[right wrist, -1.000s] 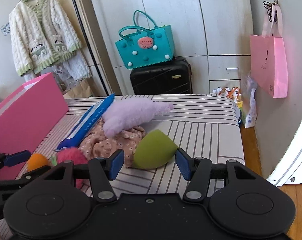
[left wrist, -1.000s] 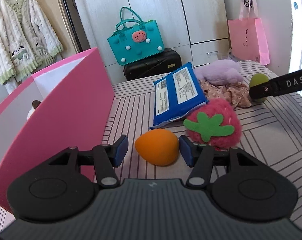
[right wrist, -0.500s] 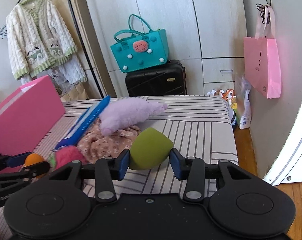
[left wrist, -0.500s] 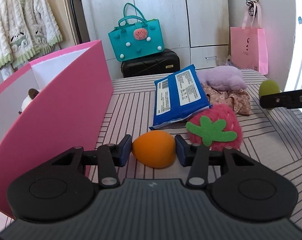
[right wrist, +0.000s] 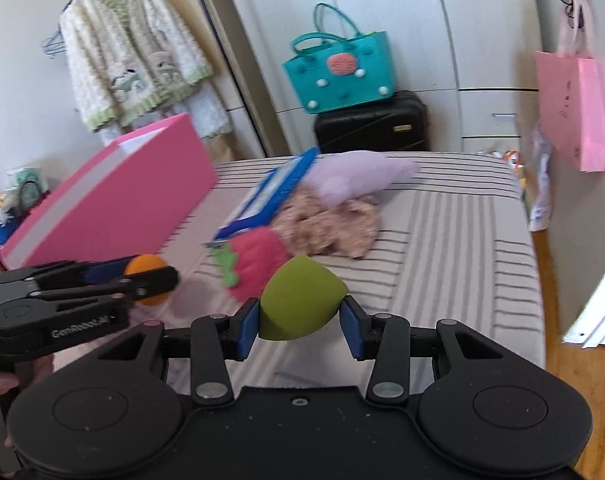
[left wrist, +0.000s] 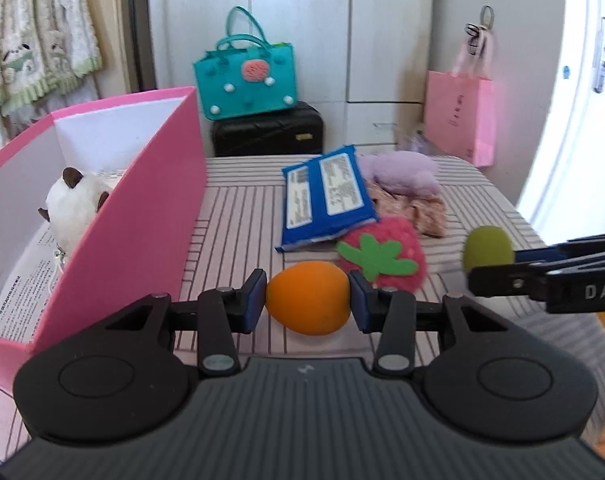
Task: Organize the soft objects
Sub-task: 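Lift both balls and carry them over the pink box with both tools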
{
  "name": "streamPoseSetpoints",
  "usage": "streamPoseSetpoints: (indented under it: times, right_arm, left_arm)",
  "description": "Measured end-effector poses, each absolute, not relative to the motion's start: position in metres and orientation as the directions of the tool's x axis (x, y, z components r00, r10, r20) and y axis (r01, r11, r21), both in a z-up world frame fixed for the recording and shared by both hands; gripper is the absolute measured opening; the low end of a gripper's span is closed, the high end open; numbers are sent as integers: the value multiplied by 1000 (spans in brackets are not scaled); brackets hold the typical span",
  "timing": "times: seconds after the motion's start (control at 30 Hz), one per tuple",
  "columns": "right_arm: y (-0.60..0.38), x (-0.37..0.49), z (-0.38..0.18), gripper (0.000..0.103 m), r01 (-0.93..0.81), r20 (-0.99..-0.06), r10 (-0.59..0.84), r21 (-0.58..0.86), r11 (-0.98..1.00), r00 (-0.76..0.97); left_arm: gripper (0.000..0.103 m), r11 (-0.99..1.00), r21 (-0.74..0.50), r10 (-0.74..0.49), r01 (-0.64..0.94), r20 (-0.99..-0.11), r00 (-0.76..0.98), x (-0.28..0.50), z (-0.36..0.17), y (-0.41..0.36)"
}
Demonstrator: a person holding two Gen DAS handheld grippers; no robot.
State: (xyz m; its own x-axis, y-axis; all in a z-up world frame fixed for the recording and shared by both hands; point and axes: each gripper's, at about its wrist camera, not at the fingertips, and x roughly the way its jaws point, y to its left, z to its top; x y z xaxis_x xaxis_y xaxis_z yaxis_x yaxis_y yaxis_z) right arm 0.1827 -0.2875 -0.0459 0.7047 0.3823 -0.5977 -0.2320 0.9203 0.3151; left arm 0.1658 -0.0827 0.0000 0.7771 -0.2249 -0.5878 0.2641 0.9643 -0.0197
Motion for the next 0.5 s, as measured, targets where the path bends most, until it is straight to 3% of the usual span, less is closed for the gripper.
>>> streamPoseSetpoints:
  times: [0.17,0.5]
  right_arm:
    - [-270,165,-35,48,-269,-594,408,312,911,694]
    - [-232,128,-6,49,-375,-588,466,279,884,661]
  left_arm:
    - [42,924,-127,-359,361,-612,705,148,20,-61]
    - [42,894,-49,-394,446,-561,728,111,57,-29]
